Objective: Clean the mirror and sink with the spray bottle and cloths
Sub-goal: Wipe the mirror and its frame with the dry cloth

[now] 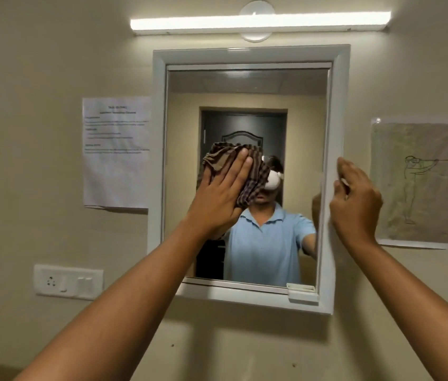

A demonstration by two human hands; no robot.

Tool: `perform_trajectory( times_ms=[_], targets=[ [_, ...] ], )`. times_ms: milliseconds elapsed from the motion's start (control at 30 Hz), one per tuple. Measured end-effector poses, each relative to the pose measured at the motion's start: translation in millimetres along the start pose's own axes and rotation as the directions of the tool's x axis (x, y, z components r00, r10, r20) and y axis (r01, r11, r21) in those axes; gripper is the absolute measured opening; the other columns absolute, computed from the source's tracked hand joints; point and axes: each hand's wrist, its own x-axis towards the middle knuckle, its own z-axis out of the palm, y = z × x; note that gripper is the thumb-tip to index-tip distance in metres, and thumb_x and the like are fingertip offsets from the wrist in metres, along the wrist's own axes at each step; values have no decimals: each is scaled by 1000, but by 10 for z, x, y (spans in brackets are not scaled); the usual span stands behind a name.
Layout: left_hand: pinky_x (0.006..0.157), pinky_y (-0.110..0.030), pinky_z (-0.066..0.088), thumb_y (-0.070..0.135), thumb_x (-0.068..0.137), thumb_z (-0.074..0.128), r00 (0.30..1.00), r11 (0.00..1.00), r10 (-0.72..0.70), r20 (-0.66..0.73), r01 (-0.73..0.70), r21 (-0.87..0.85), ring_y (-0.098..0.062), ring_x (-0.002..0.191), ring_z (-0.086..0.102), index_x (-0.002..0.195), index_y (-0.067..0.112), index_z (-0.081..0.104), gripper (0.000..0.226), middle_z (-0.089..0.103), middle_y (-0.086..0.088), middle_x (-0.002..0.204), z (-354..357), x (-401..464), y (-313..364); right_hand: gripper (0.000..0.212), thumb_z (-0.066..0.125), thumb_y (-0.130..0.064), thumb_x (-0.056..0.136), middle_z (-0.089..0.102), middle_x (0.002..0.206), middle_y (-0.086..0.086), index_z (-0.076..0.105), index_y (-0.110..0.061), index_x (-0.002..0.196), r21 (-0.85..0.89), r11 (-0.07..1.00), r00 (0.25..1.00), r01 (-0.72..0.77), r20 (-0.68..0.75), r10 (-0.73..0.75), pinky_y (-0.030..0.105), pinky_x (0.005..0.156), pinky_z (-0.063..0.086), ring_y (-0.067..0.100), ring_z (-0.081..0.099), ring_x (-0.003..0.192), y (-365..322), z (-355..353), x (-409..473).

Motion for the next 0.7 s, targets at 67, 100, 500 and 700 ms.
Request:
perform_trajectory(
  times_ms=[67,100,500,700],
  targets=[
    [119,-48,-4,50,97,35,996,996,-93,-8,93,-12,-17,149,-13,154,17,-6,78,-13,-2,162,-10,-37,-207,46,55,4,92,59,137,9,55,-8,136,-16,1000,1000,-2,-24,1,31,109,40,22,55,127,-6,27,-23],
    [119,-49,-4,51,97,37,990,990,-141,-12,141,-16,-18,149,-13,154,17,-7,80,-14,-3,162,-15,-73,-320,46,54,4,92,58,138,9,55,-7,136,-24,1000,999,-5,-32,4,29,109,39,22,55,127,-20,55,-32],
    [117,-50,-5,42,93,48,926,915,-377,-30,367,-165,-17,148,-19,153,14,-10,88,-17,-4,161,199,-552,-310,49,52,-4,98,47,148,3,46,-15,145,-135,987,996,-84,-8,84,19,110,33,17,46,135,-59,111,-162],
    [118,-53,-7,46,96,41,935,915,-354,-1,346,-206,-21,148,-18,153,13,-12,84,-18,-7,161,258,-590,113,62,49,9,91,38,154,2,45,-18,146,-244,970,992,-14,118,44,16,93,37,25,60,120,-97,-42,-289]
  ],
)
